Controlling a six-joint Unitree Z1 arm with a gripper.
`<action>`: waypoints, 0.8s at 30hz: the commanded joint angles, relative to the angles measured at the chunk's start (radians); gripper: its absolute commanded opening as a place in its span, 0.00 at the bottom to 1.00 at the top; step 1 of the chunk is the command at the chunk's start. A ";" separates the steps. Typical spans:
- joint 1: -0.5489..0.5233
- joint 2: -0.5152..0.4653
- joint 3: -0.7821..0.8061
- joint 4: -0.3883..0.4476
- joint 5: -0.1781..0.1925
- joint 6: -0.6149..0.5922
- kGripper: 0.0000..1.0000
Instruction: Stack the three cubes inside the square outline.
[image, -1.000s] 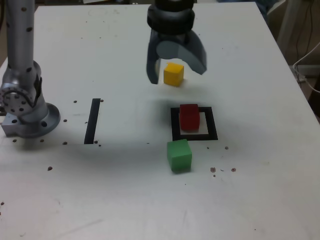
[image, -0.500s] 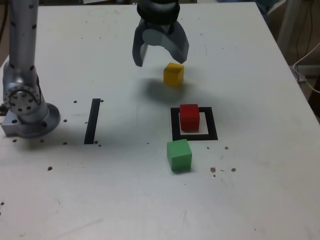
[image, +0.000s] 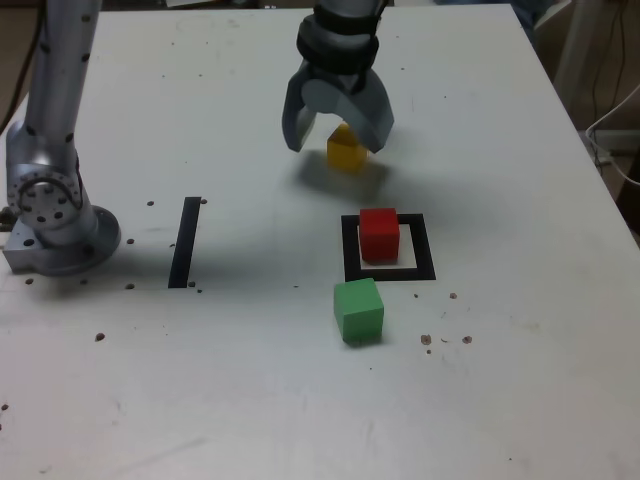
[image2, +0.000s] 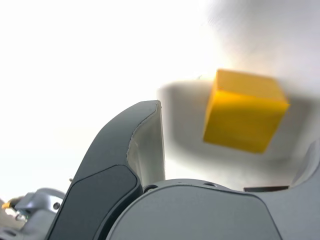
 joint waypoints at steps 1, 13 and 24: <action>0.010 0.009 -0.022 0.001 0.003 0.013 0.98; 0.034 0.067 -0.075 0.029 -0.039 0.090 0.88; 0.024 0.082 -0.075 0.026 -0.011 0.092 0.68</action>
